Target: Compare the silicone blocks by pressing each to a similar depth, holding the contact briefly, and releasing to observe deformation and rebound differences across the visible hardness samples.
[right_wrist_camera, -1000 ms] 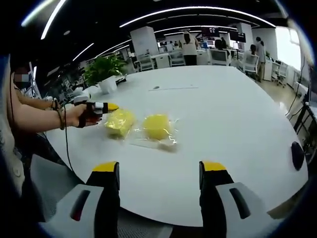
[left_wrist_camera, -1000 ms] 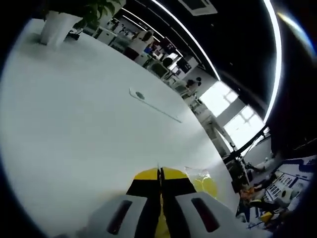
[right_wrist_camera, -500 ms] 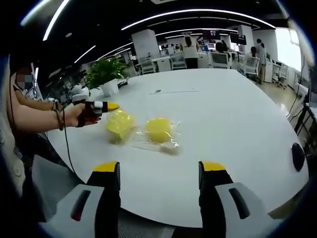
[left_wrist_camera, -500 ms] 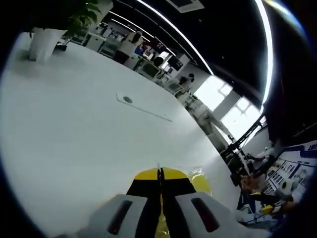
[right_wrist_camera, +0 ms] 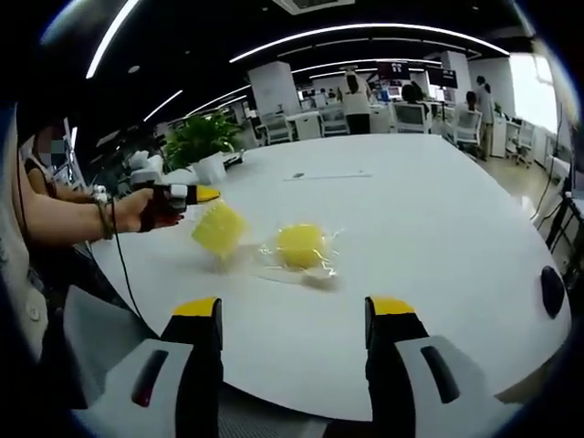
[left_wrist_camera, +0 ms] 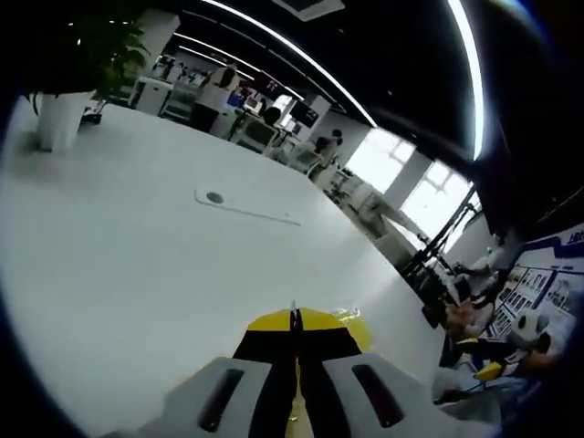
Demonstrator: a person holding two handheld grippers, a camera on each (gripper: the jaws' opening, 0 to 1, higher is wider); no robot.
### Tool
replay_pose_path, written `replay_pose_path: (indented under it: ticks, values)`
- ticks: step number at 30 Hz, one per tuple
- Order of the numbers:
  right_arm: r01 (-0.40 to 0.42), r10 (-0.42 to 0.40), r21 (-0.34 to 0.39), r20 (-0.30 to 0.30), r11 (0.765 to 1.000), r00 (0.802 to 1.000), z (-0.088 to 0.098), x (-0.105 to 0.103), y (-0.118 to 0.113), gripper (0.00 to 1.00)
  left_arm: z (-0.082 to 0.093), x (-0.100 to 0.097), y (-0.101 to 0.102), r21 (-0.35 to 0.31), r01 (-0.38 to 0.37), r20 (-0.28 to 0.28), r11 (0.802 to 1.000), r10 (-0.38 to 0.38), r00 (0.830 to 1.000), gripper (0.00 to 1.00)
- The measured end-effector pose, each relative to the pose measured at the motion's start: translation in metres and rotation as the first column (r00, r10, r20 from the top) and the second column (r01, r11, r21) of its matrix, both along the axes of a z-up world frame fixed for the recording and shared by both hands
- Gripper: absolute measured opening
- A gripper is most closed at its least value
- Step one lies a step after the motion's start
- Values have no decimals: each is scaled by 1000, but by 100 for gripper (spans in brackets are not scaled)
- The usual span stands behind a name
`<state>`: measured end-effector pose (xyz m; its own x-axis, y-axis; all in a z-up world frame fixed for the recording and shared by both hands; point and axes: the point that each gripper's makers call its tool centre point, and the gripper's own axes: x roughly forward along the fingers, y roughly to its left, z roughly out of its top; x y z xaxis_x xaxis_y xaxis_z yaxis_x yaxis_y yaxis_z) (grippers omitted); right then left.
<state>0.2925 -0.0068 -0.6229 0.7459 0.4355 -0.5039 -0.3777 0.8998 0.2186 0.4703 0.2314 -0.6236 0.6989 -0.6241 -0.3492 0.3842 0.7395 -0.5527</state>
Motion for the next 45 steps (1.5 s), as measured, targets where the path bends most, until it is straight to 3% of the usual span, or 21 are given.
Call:
replay_pose_path:
  ticks: [19, 34, 45]
  values:
    - [-43, 41, 29, 50, 999, 998, 11, 1, 8, 58, 41, -20, -18, 90, 105, 100, 990, -114, 989, 0]
    - [-80, 76, 44, 91, 996, 993, 25, 5, 17, 57, 68, -26, -31, 91, 163, 153, 982, -175, 973, 0]
    - [-121, 115, 41, 122, 992, 986, 39, 18, 23, 58, 99, -29, -43, 79, 203, 208, 976, -215, 954, 0]
